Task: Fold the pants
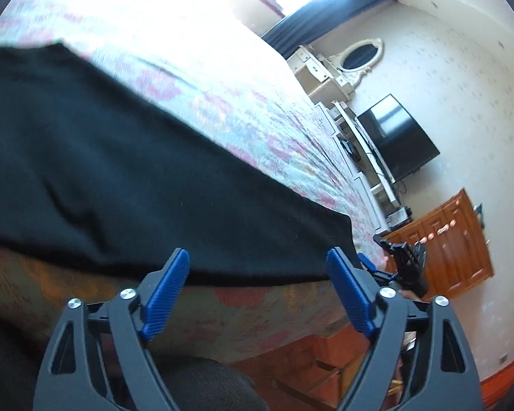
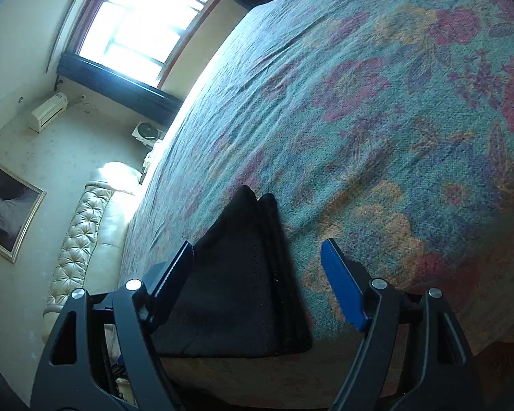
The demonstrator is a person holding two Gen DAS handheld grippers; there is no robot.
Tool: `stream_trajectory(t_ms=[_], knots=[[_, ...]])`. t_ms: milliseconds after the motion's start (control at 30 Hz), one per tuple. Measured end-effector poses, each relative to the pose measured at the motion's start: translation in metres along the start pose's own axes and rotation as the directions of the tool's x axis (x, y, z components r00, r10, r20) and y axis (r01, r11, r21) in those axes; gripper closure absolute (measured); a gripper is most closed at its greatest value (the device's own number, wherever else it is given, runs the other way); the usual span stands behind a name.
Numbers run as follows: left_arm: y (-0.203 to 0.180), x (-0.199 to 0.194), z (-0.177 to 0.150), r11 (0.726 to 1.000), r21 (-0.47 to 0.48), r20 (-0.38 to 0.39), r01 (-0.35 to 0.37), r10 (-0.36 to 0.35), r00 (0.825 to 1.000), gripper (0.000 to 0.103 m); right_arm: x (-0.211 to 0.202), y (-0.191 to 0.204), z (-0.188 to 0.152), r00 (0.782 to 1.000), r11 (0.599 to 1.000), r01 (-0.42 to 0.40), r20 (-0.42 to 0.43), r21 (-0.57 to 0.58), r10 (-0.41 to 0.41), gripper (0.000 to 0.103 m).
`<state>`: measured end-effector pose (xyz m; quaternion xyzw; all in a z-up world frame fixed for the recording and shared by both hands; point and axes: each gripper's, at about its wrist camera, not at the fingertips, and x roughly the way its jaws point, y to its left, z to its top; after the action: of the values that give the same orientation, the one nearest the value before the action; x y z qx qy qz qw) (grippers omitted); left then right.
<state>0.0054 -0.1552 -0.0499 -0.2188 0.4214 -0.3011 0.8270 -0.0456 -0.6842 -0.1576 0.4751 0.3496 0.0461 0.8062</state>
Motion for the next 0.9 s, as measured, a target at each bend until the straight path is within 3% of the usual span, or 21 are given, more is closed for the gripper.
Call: stream_trajectory(t_ms=[100, 233, 333, 433, 467, 500, 533, 600, 733, 900], knots=[[-0.004, -0.013, 0.015, 0.974, 0.170, 0.074, -0.147, 0.136, 0.988, 0.016, 0.007, -0.006, 0.004, 0.999, 0.999, -0.032, -0.034, 0.027, 0.033, 0.023], [0.024, -0.021, 0.033, 0.935, 0.229, 0.105, -0.271, 0.253, 0.962, 0.016, 0.012, -0.003, 0.006, 0.992, 0.996, -0.084, -0.098, 0.013, 0.085, 0.018], [0.061, -0.017, 0.053, 0.921, 0.156, 0.067, -0.356, 0.349, 0.935, 0.016, 0.021, 0.005, 0.005, 0.982, 0.995, -0.097, -0.167, -0.032, 0.090, 0.016], [0.113, -0.013, 0.066, 0.894, 0.006, -0.019, -0.449, 0.449, 0.893, 0.016, 0.022, 0.007, 0.009, 0.977, 0.993, -0.114, -0.183, -0.014, 0.109, 0.016], [0.131, -0.013, 0.069, 0.888, -0.052, -0.052, -0.456, 0.454, 0.889, 0.016, 0.025, 0.011, 0.011, 0.976, 0.995, -0.101, -0.194, -0.026, 0.094, 0.020], [0.145, -0.009, 0.070, 0.884, -0.107, -0.089, -0.455, 0.447, 0.890, 0.016, 0.027, 0.013, 0.012, 0.976, 0.996, -0.077, -0.206, -0.043, 0.067, 0.034], [0.156, -0.010, 0.069, 0.896, -0.138, -0.099, -0.422, 0.412, 0.906, 0.016, 0.032, 0.014, 0.010, 0.974, 0.997, -0.059, -0.223, -0.054, 0.045, 0.055], [0.157, -0.014, 0.065, 0.916, -0.111, -0.062, -0.386, 0.381, 0.922, 0.015, 0.044, 0.012, 0.006, 0.963, 0.999, -0.038, -0.267, -0.039, 0.026, 0.081], [0.152, -0.009, 0.056, 0.934, -0.009, -0.057, -0.356, 0.355, 0.933, 0.005, 0.048, 0.016, 0.004, 0.967, 0.999, -0.028, -0.255, -0.038, 0.017, 0.082], [0.144, -0.003, 0.052, 0.919, 0.158, -0.076, -0.361, 0.376, 0.923, 0.005, 0.037, 0.033, 0.005, 0.976, 0.997, 0.026, -0.213, -0.066, -0.039, 0.083]])
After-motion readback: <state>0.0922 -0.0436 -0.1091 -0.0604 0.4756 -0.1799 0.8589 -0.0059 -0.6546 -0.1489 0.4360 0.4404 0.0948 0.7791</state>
